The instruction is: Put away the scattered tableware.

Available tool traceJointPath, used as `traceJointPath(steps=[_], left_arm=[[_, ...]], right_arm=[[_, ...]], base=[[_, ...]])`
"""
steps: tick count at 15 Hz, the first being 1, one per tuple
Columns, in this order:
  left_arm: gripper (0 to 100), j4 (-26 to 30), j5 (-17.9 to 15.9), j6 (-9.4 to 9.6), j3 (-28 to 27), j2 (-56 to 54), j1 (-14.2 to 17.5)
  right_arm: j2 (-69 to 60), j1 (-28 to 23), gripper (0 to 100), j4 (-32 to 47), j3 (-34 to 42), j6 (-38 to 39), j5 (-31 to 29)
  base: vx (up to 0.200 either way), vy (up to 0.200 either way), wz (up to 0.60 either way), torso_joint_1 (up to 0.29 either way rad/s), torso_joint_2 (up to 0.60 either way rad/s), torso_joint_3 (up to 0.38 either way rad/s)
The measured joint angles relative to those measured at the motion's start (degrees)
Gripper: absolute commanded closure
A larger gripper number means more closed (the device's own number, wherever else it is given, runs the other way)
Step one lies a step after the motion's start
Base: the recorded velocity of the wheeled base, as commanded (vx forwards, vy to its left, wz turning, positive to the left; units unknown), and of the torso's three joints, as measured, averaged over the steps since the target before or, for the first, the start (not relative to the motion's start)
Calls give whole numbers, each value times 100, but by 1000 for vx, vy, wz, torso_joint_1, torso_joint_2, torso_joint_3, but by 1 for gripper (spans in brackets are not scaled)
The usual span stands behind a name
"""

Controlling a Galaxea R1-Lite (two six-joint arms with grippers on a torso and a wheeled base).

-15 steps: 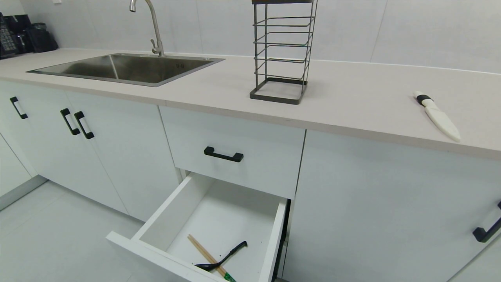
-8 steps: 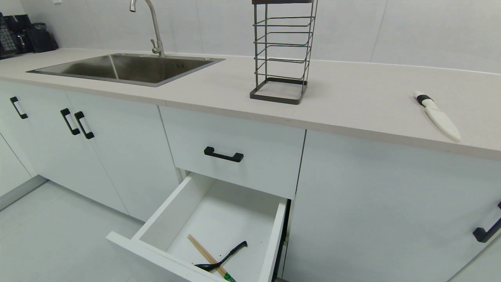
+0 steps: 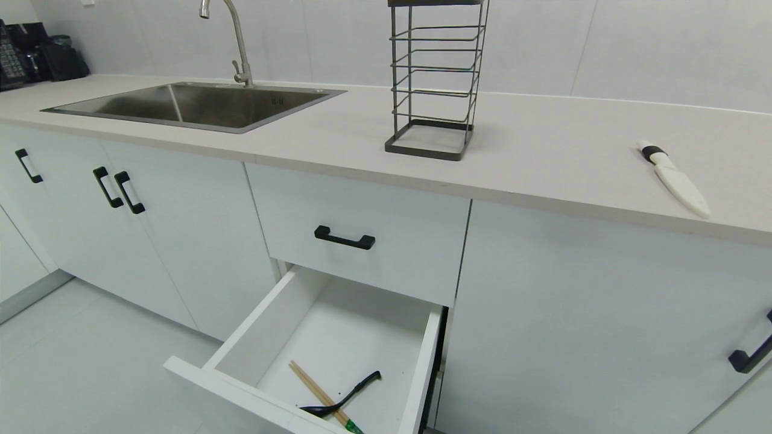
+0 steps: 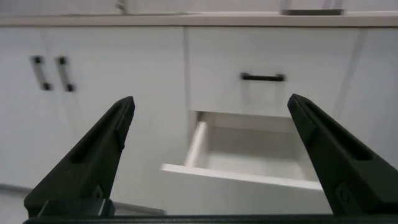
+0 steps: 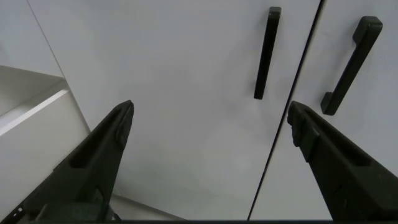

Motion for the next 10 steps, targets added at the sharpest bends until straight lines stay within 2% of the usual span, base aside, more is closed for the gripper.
traceJointPath(steps=[2,4,8,10], left_arm=[[0,639,-190,-69,-394,149,-77],[0,785,-219,-69,-618,471,-260],[0,795,-222,244,-772,1438,-568],[0,790,-233,290,-794,1866,-695]], right_arm=[[-1,0,0,0,0,2,-2],[-1,0,0,0,0,2,-2],[-1,0,0,-2,0,0,0],[-1,0,0,0,0,0,-2]], base=[[0,0,0,0,0,0],[0,0,0,0,0,0],[0,0,0,0,0,0],[0,0,0,0,0,0]])
